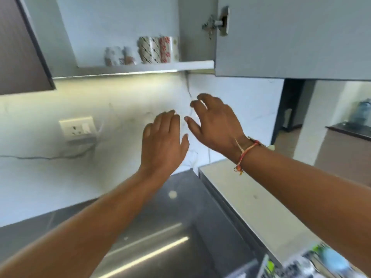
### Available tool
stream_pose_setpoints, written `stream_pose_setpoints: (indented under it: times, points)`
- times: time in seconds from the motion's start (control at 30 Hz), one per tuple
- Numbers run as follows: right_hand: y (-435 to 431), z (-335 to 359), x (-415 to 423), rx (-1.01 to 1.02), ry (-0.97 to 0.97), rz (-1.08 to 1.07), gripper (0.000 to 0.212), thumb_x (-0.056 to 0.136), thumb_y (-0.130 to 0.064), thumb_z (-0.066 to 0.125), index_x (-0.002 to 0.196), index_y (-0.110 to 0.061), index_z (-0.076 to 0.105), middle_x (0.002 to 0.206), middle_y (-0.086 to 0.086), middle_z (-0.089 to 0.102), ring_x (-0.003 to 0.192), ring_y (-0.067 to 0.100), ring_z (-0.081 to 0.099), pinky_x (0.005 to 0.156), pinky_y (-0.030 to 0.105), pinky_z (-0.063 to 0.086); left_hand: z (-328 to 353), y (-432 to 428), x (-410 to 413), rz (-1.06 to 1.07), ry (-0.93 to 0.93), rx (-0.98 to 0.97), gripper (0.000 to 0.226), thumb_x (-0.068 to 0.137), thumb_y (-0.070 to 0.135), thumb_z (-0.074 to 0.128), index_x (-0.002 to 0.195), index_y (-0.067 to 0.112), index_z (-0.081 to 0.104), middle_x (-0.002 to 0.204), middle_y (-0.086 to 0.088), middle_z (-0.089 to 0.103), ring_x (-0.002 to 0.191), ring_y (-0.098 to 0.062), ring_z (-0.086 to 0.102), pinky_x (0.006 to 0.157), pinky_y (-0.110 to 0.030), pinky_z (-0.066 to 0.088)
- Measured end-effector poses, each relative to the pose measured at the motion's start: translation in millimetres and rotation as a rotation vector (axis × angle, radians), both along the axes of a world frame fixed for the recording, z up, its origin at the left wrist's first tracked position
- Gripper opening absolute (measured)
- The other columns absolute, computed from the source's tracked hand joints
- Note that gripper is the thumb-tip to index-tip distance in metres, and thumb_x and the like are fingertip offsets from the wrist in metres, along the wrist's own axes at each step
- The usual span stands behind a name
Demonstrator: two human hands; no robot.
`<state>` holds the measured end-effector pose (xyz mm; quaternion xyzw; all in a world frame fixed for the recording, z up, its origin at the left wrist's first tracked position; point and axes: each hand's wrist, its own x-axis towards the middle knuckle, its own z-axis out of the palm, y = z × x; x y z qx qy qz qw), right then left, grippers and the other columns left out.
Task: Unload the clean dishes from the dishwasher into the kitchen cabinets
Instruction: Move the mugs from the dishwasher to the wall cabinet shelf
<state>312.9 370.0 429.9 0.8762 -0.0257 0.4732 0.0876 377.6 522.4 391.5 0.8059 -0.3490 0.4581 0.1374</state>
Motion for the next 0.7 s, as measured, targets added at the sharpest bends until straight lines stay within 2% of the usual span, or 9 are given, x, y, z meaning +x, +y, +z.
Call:
stream_pose_setpoints:
  times: [0.13,0.27,0.37,0.47,0.6,0.7]
  points:
    - [-22.5,-82.4,-68.8,0.108,0.188,-0.072,0.048,0.095,-0.051,0.047,0.121,-0.013,0.062,0.136,0.015,0.055,0.116,0.036,0.056,0.081,0.042,0.052,-81.9,-24.0,-64.1,-0.096,0.18,0.065,0.052,0.087,0.042,0.06,0.127,0.008,0.055,0.137,-0.01,0.055,0.125,-0.028,0.052,0.093,-0.044,0.048]
    - [-48.7,-157.8,-152.8,0.286,0.413,-0.2,0.051,0.095,-0.054,0.047,0.128,-0.017,0.058,0.143,0.013,0.049,0.127,0.034,0.049,0.095,0.046,0.05,-157.1,-49.5,-138.0,-0.196,0.376,0.237,0.059,0.089,0.047,0.055,0.135,0.011,0.049,0.143,-0.007,0.049,0.131,-0.025,0.045,0.099,-0.043,0.046]
    - [-72.7,-210.8,-228.6,0.367,0.561,-0.299,0.052,0.094,-0.054,0.05,0.129,-0.017,0.057,0.144,0.013,0.046,0.127,0.036,0.048,0.095,0.047,0.048,-205.0,-71.5,-204.4,-0.33,0.549,0.344,0.066,0.09,0.048,0.056,0.142,0.01,0.042,0.147,-0.006,0.044,0.135,-0.024,0.041,0.102,-0.041,0.044]
    - [-95.1,-254.7,-306.9,0.451,0.706,-0.394,0.052,0.093,-0.053,0.051,0.13,-0.017,0.056,0.145,0.013,0.044,0.128,0.036,0.046,0.098,0.048,0.047,-243.3,-90.0,-271.3,-0.397,0.732,0.395,0.062,0.09,0.044,0.058,0.141,0.012,0.042,0.145,-0.004,0.045,0.133,-0.024,0.042,0.103,-0.041,0.044]
    - [-108.6,-296.0,-397.1,0.573,0.773,-0.52,0.047,0.091,-0.055,0.051,0.121,-0.019,0.058,0.131,0.013,0.053,0.117,0.039,0.054,0.092,0.046,0.048,-290.1,-106.4,-343.7,-0.432,0.934,0.471,0.059,0.09,0.042,0.059,0.137,0.011,0.042,0.139,-0.007,0.047,0.129,-0.03,0.044,0.099,-0.045,0.045]
    - [-114.6,-324.1,-452.2,0.691,0.805,-0.572,0.046,0.09,-0.055,0.048,0.114,-0.017,0.059,0.118,0.014,0.058,0.108,0.039,0.059,0.086,0.046,0.052,-313.8,-118.1,-386.9,-0.446,1.046,0.533,0.059,0.091,0.042,0.06,0.138,0.01,0.041,0.139,-0.008,0.046,0.13,-0.03,0.042,0.101,-0.044,0.044]
